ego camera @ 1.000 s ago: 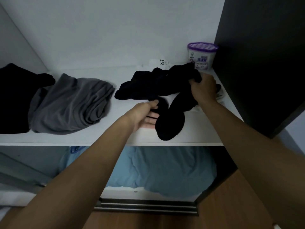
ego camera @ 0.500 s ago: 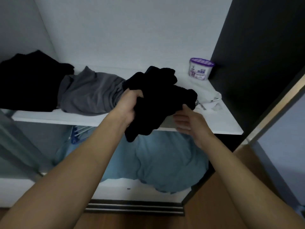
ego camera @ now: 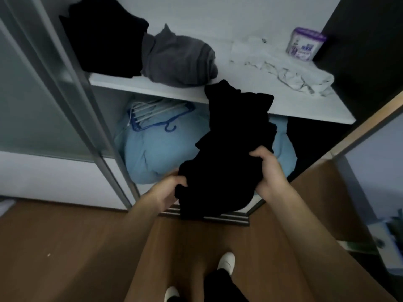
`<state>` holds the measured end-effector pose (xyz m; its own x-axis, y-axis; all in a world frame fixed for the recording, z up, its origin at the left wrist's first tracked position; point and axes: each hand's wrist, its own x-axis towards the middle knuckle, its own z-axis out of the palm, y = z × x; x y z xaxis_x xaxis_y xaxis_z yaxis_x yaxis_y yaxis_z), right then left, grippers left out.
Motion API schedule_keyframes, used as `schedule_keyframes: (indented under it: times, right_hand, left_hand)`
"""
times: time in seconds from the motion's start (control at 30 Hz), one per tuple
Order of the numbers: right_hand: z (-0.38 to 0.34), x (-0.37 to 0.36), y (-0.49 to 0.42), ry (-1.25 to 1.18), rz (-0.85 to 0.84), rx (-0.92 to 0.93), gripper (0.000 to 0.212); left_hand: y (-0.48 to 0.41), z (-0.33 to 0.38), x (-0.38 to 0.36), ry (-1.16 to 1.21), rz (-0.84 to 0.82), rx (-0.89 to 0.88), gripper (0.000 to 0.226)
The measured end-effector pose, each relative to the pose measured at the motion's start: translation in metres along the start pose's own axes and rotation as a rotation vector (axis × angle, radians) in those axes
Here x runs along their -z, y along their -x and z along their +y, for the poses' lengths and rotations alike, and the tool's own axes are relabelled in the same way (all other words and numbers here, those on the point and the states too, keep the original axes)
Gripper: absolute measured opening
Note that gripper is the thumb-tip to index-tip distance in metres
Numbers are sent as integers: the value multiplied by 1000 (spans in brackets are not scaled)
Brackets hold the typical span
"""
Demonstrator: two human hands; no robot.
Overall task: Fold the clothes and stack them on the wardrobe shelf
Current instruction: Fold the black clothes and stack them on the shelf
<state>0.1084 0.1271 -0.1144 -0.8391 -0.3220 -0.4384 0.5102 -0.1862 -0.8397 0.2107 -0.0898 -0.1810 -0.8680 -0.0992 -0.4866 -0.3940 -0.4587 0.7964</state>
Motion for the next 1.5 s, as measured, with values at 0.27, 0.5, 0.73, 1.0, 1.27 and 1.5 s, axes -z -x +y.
schedule_keyframes:
  times: [0.27, 0.5, 0.73, 1.0, 1.27, 1.5]
  right_hand:
    - [71, 26, 61, 565, 22, 8, 27]
    - [60, 45, 69, 617, -24, 118, 39]
    - [47, 79, 64, -201, -1, -39, 53]
    - [-16, 91, 50, -161, -65, 157, 36]
    - [-43, 53, 40, -41, -104, 94, 20]
    - [-61, 41, 40, 435, -26, 264, 20]
  left_hand:
    - [18, -59, -16, -205, -104, 119, 66]
    - [12, -79, -31, -112, -3, 14, 15]
    - [4, -81, -54, 209, -79, -117, 29]
    - [-2, -92, -51, -212, 292, 132, 25]
    - [-6, -26, -85, -333, -131, -276, 74]
    - [11, 24, -102, -246, 36, -472, 28]
